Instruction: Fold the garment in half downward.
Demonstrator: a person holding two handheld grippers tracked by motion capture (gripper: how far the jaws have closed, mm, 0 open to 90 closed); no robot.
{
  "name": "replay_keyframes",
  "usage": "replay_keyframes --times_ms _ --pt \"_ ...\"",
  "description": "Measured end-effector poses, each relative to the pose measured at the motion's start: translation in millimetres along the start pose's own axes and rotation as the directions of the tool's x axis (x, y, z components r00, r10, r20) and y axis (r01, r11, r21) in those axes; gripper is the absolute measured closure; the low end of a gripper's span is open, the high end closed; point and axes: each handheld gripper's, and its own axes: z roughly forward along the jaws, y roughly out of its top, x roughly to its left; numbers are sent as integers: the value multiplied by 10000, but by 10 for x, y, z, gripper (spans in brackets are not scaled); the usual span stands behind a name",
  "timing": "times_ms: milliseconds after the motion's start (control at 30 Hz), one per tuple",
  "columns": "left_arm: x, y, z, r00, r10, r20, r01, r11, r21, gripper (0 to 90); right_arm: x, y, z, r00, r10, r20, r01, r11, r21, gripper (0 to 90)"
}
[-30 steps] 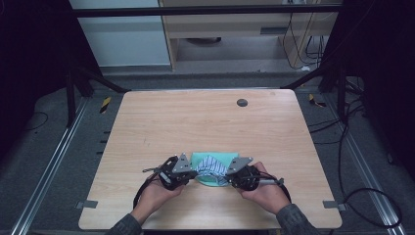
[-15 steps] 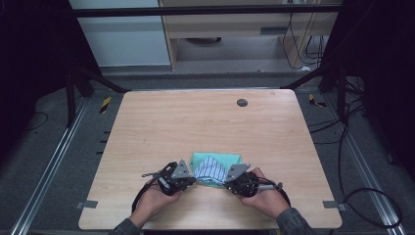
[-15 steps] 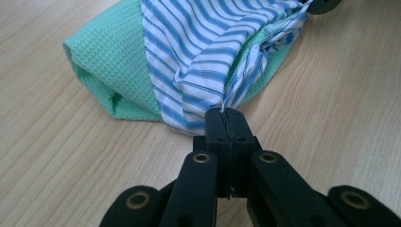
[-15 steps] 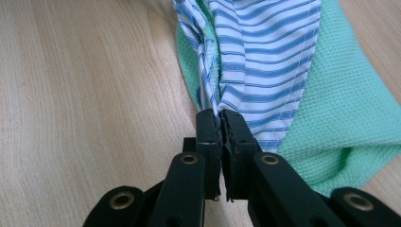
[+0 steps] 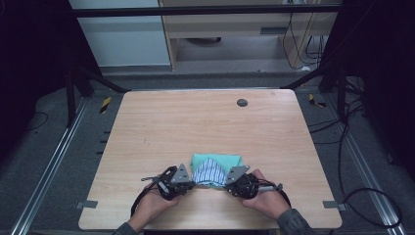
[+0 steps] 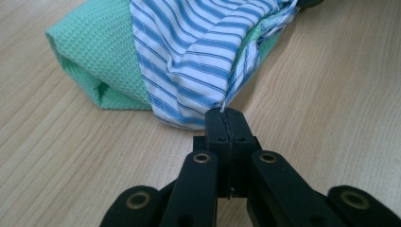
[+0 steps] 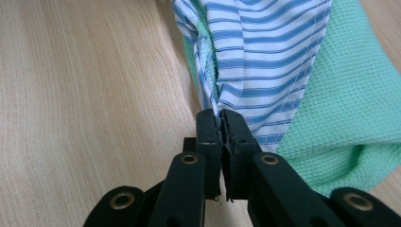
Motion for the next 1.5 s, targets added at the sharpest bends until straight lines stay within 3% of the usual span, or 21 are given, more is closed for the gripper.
replay_keyframes --times_ms 900,1000,1033,1100,1233,1400,1500 --pt "-146 -58 -58 9994 -297 150 300 9994 -152 900 -3 -60 -107 9989 121 457 -117 9999 -73 855" --pt "-168 -67 -79 9994 -314 163 319 9989 -351 900 -1 -99 -130 9980 255 575 -253 9997 -56 730" --pt "-179 -73 -95 9989 -460 -62 456 9973 -581 869 1 -108 -135 9971 408 636 -402 9991 -95 692" --pt "-178 -83 -136 9972 -709 -224 692 9950 -721 706 -7 -143 -174 9963 534 676 -527 9985 -127 628" --pt "-158 -102 -243 9936 -948 -609 891 9918 -915 533 -28 -208 -267 9909 983 918 -958 9949 -315 532" --pt "-106 -103 -316 9907 -1075 -832 1006 9914 -835 336 -82 -285 -338 9846 1326 1144 -1295 9910 -335 430" --pt "-20 -109 -343 9855 -1350 -1032 1287 9895 -661 257 -148 -360 -376 9742 1693 1492 -1646 9854 -435 312"
